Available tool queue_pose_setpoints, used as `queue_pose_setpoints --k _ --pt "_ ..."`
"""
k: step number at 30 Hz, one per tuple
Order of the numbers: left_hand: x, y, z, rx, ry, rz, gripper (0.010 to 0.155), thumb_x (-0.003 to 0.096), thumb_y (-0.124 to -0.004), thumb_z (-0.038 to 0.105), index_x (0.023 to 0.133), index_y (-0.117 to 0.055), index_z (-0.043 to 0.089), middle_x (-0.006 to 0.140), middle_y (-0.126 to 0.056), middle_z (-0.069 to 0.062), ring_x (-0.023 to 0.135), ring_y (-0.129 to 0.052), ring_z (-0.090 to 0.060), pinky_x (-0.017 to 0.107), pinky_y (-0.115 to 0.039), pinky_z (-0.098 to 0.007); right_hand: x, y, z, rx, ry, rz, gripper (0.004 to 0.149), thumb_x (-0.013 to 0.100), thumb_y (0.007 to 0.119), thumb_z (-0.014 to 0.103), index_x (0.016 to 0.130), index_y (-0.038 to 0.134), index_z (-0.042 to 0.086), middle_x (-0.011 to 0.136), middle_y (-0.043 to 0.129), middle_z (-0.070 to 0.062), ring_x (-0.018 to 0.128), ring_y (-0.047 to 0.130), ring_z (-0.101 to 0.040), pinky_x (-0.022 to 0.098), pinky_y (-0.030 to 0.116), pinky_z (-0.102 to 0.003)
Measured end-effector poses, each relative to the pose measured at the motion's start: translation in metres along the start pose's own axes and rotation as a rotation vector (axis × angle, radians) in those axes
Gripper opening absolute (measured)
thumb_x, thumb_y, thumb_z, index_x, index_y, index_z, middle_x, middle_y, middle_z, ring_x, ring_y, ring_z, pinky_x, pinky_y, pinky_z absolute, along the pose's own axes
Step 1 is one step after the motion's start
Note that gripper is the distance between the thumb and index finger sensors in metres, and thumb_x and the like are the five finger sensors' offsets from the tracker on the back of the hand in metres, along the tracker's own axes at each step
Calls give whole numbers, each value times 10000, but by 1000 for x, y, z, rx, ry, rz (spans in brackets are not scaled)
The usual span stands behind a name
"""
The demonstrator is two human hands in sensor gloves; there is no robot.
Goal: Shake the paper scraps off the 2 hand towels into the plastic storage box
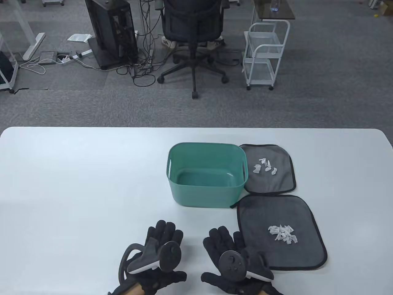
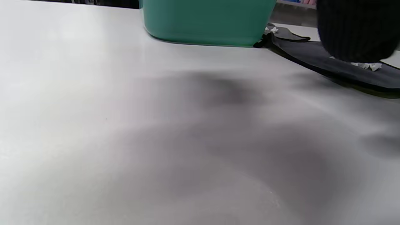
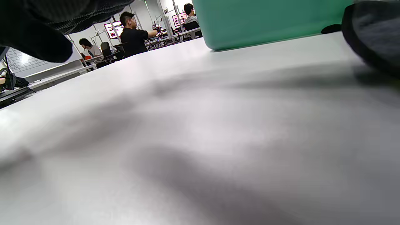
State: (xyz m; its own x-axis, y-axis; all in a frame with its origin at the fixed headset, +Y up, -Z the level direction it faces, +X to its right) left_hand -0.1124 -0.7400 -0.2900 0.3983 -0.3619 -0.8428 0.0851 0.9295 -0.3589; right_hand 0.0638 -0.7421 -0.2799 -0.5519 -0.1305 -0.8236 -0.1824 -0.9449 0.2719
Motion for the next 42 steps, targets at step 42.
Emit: queue_pose_setpoints --k 42 --pt "4 -6 -26 -58 137 -21 818 426 -702 655 1060 -398 235 1120 -415 -123 1083 -471 -449 812 -466 -561 -17 12 -114 -238 635 294 655 534 817 319 1076 463 212 1186 108 -43 1057 26 -353 695 145 -669"
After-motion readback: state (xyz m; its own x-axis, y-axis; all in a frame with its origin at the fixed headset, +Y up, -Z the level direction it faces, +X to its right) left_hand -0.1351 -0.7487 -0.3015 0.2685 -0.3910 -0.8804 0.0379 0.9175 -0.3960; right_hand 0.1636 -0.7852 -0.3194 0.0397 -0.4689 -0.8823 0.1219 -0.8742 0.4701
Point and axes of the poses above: the tracker on the back of each hand, its own z axis roughly to the thumb side, its own x axis roughly from the wrist to the fingertips, y = z × x, the point moved 5 cm from there along x, roughly from the wrist to the fingertips
